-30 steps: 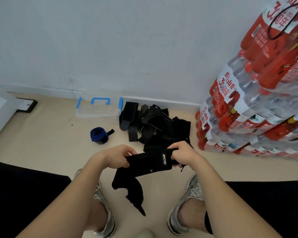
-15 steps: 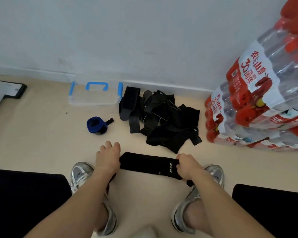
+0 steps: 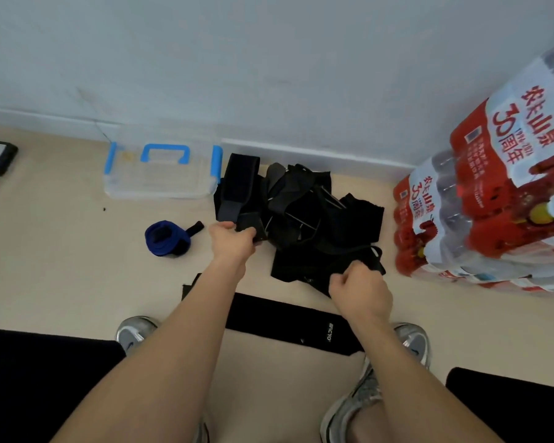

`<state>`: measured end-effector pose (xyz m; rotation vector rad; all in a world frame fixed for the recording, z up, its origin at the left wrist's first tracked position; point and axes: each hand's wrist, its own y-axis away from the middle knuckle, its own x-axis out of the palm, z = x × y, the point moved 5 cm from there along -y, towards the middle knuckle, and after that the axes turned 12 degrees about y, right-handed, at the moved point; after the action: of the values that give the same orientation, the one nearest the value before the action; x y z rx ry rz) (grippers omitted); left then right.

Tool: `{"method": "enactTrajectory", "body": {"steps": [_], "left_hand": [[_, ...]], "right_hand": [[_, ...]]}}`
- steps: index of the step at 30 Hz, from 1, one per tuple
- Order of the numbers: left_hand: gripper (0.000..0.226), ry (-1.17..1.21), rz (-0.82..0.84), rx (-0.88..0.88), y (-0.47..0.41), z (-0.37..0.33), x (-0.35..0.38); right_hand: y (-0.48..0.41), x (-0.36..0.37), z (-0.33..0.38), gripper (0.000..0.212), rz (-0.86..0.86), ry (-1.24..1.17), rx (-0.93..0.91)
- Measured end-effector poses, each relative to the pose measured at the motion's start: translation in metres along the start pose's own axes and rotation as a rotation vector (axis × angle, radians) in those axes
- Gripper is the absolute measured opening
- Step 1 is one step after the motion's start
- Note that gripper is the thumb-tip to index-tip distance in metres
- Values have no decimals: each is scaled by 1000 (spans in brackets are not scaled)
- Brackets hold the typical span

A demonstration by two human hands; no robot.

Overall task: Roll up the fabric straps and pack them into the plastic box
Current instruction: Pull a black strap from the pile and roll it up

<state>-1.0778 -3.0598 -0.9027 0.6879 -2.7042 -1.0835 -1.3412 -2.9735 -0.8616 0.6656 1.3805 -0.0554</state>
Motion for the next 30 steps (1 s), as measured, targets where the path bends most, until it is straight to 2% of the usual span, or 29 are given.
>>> {"method": "enactTrajectory", "body": {"steps": [3,5,8,9,10,12,14,16,19,21,25,27,30], "left_hand": [[41,26,14,84,11,-12,9],[42,35,54,142,25,-25,18],[33,-72,201,263,56,-43,35],[29,-101,273,274,67,-47,41],[26,-115,350,280,78,-51,46],[17,-76,478,333,93,-61,56],[9,38,478,415,98,-76,57],[14,147,334,468,91,-85,49],[22,152,30,510,73,-84,23],[25,110,-39,426,61,-73,7],[29,-66,122,125,53,-41,3],[31,-20,238,-13,59,-25,10],[34,218,395,-281,72,-5,22]], "right_hand": [[-7,-10,19,7,-90,-94,-99],[-11,-16,36,34,-164,-169,-223],[-16,-22,71,91,-148,-232,-456],[-16,-25,82,97,-133,-247,-527],[-16,-31,91,93,-129,-284,-571],[-21,-45,100,61,-169,-412,-603],[-28,-53,101,28,-120,-576,-588],[-34,-52,97,17,70,-782,-425],[-39,-48,86,25,271,-1117,-188],[-40,-50,82,25,379,-1325,-133],[-37,-51,70,29,487,-1547,-49],[-33,-49,64,31,518,-1621,-17],[-28,-44,56,35,557,-1681,48]]}}
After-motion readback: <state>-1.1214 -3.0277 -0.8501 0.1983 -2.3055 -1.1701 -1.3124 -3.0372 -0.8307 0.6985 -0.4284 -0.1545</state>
